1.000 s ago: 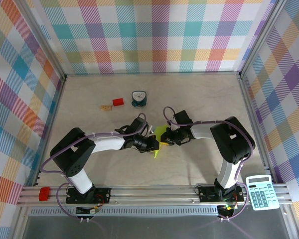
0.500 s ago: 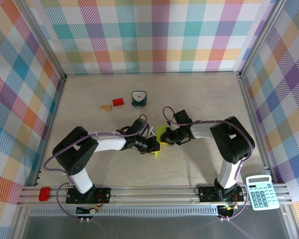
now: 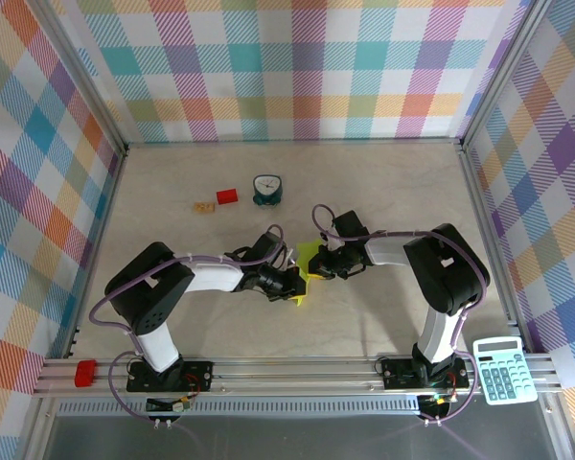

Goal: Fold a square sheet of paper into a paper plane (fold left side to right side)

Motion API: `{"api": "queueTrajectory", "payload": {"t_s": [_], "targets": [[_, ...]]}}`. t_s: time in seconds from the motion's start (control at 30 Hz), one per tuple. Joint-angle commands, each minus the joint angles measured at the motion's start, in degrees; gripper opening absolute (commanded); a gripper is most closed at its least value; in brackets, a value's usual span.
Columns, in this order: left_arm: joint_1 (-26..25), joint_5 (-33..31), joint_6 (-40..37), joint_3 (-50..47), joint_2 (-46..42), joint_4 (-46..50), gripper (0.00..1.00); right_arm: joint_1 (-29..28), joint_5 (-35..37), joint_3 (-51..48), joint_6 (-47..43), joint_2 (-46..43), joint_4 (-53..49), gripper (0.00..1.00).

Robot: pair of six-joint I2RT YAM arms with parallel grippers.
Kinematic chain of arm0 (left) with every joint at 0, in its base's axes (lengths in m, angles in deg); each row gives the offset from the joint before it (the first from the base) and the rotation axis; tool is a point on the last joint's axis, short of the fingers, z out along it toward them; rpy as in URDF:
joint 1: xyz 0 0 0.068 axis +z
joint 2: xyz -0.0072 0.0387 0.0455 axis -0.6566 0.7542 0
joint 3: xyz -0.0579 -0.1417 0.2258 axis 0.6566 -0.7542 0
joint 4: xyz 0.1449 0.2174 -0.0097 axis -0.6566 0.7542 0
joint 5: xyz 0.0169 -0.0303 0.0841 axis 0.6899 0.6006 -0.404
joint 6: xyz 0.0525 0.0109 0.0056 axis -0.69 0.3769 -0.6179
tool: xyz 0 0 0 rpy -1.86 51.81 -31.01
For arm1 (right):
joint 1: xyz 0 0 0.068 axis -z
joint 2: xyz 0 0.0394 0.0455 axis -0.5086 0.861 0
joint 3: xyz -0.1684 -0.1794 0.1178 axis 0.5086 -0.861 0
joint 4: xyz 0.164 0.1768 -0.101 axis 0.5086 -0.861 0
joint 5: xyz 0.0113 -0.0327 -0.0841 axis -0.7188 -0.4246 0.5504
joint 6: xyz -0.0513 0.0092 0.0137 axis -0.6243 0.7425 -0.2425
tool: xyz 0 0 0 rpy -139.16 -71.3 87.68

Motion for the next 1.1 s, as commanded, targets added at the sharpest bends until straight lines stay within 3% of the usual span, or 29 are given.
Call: {"api": "queueTrajectory", "payload": {"t_s": [0.0,1.07], "targets": [[-0.6,0.5,0.3,-1.5,0.2,-0.3,0.00,-0.3,7.1,-1.4,-0.9,3.5,-6.8,0.00],[-1.3,0.4,0.4,-5.4,-2.6,1.4,0.00,-0.3,7.9,0.4,-1.9,5.2,-9.0,0.00]]}}
